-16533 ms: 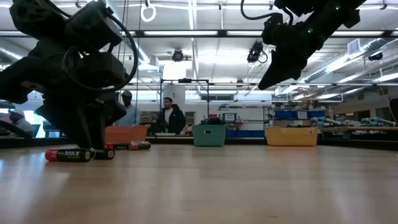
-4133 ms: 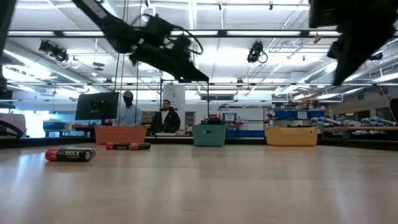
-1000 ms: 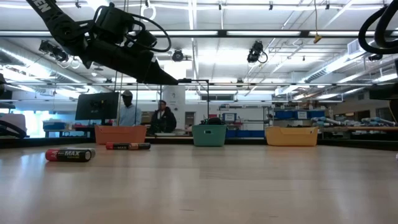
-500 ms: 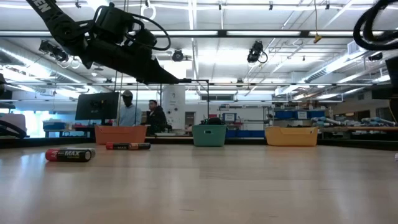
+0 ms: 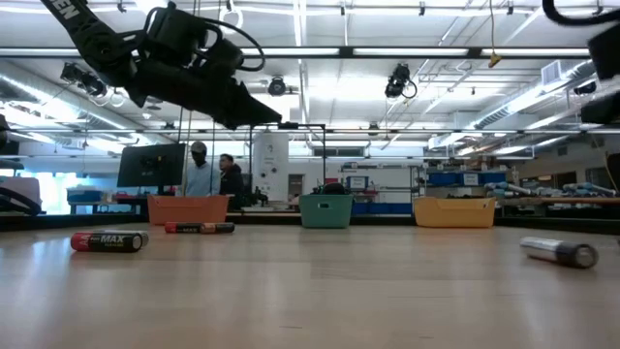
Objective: Sort batteries
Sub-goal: Put the brown-black battery in the orange bin
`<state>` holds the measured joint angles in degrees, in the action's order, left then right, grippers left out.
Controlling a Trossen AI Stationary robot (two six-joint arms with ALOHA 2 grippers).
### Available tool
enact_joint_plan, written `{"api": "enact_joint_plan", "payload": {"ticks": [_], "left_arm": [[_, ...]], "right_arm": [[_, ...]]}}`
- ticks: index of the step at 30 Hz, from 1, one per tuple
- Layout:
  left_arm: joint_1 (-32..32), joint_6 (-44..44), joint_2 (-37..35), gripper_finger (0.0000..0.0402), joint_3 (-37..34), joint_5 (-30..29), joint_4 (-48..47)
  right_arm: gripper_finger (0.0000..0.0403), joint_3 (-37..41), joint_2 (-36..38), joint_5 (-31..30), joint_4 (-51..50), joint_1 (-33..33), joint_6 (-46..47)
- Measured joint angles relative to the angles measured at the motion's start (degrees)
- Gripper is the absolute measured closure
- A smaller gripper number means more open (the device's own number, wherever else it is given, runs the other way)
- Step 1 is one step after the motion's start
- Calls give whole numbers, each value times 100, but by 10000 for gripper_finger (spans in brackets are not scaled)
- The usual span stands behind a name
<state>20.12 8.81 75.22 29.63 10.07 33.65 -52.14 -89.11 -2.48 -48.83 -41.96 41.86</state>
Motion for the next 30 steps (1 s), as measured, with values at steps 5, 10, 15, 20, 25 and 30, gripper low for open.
{"api": "enact_joint_plan", "payload": {"ticks": [5,10,15,20,25,30], "left_arm": [[-115,-93,49,394,-14,328,478],[-535,-265,423,394,-364,557,2143],[-981,-552,768,394,-503,603,3305],[-1326,-646,811,387,-501,789,3633],[-1610,-653,811,358,-404,759,3852],[-1838,-653,811,301,-95,572,3463]], "right_arm": [[345,-20,461,-820,44,158,105],[345,143,838,-1666,904,715,-276],[345,379,855,-1911,2987,1520,-1420],[345,468,858,-2081,5043,2158,-2513],[345,468,862,-2085,6120,2562,-3317],[345,470,862,-2037,6366,2772,-3586]]}}
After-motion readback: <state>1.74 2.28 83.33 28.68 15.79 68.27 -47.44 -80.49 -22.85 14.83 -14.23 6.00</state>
